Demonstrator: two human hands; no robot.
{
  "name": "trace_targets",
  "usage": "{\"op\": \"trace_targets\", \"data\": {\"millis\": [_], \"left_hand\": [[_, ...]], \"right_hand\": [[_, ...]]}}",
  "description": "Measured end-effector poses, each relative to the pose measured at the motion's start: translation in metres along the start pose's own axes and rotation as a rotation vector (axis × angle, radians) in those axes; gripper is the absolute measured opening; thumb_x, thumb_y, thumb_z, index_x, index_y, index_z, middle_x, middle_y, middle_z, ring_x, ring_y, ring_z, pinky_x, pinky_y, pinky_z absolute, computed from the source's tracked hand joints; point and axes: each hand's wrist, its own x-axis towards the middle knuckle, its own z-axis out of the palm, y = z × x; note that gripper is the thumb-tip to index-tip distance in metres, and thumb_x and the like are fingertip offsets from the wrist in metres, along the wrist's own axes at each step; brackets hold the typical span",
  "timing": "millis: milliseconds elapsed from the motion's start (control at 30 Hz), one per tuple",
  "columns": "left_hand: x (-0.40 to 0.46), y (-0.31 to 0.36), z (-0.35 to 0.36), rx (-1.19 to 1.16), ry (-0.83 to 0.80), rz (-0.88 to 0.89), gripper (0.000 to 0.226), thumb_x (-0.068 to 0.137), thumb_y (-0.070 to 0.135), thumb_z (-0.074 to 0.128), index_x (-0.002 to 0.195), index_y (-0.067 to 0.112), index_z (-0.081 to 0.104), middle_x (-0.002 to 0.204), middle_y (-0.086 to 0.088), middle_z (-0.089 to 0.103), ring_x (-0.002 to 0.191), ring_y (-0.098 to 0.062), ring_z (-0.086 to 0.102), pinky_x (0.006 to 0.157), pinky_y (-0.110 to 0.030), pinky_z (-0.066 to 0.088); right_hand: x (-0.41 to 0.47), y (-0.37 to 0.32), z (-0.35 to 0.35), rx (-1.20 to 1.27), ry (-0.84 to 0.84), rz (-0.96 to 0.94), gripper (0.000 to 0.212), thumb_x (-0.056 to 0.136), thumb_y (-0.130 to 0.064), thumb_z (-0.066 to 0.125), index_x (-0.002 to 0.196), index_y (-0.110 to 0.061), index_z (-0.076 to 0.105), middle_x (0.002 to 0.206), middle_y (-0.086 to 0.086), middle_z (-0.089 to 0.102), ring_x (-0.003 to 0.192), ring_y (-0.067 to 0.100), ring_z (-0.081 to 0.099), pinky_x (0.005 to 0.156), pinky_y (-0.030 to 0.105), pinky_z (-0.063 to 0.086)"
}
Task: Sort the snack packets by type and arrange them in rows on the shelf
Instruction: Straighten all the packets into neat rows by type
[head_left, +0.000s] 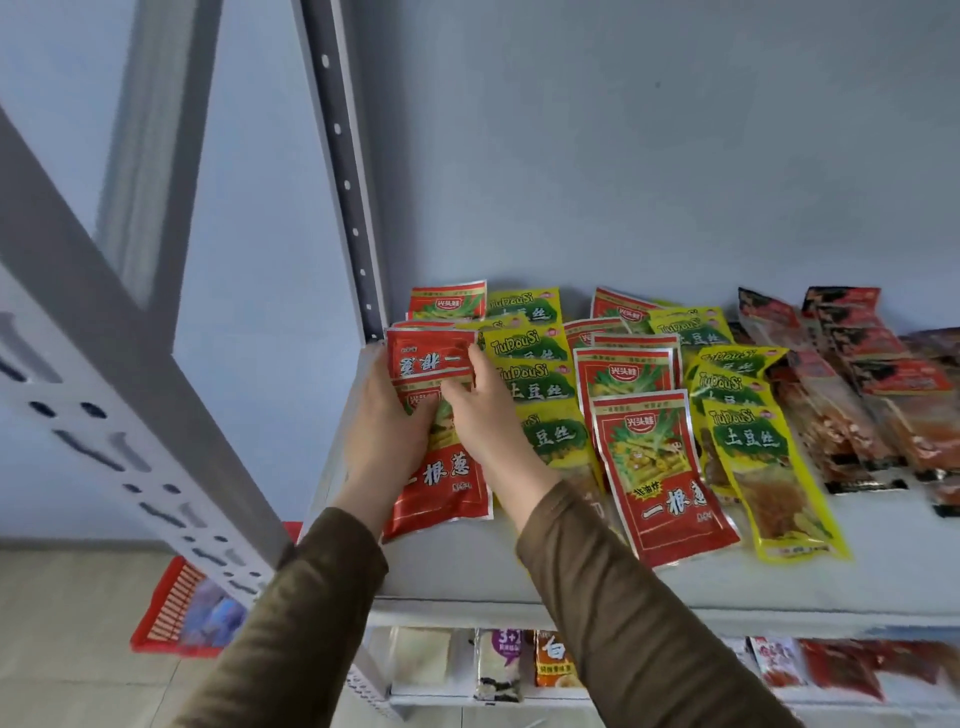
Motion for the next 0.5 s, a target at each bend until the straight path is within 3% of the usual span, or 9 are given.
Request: {"op": "trace_targets", "data": {"millis": [67,200,233,333,400,500], "left_hand": [[0.001,0.006,-0.004,0.027,-0.051,-0.013,0.077,0.095,0.046,0.067,0.155,0.039,0.019,0.14,0.009,0.058,0.112,-0.017,0.067,0.09,-0.048,0.06],[0.003,0.005,-0.014,0.033,-0.11,0.031,0.077,0.093,0.043,0.071,0.155,0.036,0.025,0.134,0.009,0.061,0.107,-0.016,0.069,0.089,-0.047,0.06],[0.004,0.001,-0.015,0.019,-0.117,0.028,0.077,0.093,0.043,0.071,0.155,0.037,0.025,0.13,0.011,0.061,0.104,-0.015,0.069,0.086,-0.043,0.06],[0.017,-0.009,-0.015,-0.077,-0.064,-0.046,0.079,0.091,0.047,0.071,0.154,0.039,0.023,0.121,0.015,0.059,0.097,-0.011,0.068,0.072,-0.03,0.055],[0.029,-0.01,-0.015,-0.127,-0.054,-0.093,0.073,0.089,0.05,0.073,0.148,0.043,0.03,0.11,0.022,0.061,0.086,-0.004,0.069,0.065,-0.026,0.053],[0.037,-0.013,-0.012,-0.174,-0.135,-0.116,0.053,0.088,0.047,0.075,0.12,0.064,0.037,0.097,0.027,0.065,0.077,-0.003,0.074,0.067,-0.031,0.06]], "right_hand": [[0.002,0.0,0.0,0.016,0.067,0.0,0.054,0.104,-0.022,0.048,0.155,-0.021,0.031,0.147,0.002,0.048,0.127,0.008,0.046,0.109,0.032,0.042],[0.004,-0.003,0.001,0.013,0.11,0.017,0.055,0.106,-0.023,0.046,0.158,-0.021,0.027,0.151,-0.001,0.043,0.123,0.004,0.043,0.094,0.016,0.04],[0.005,-0.003,0.003,0.044,0.096,0.019,0.055,0.105,-0.021,0.046,0.157,-0.023,0.028,0.149,-0.003,0.045,0.124,0.005,0.046,0.095,0.018,0.043],[0.009,-0.004,0.012,0.119,0.051,0.051,0.056,0.104,-0.02,0.048,0.157,-0.025,0.031,0.151,-0.002,0.047,0.135,0.015,0.049,0.11,0.041,0.045],[0.016,-0.005,0.013,0.176,0.025,0.092,0.055,0.103,-0.024,0.049,0.155,-0.026,0.033,0.147,-0.001,0.052,0.129,0.018,0.056,0.106,0.047,0.05],[0.025,0.0,0.008,0.254,-0.004,0.134,0.052,0.104,-0.026,0.049,0.154,-0.027,0.034,0.14,0.0,0.058,0.12,0.02,0.062,0.1,0.048,0.054]]}}
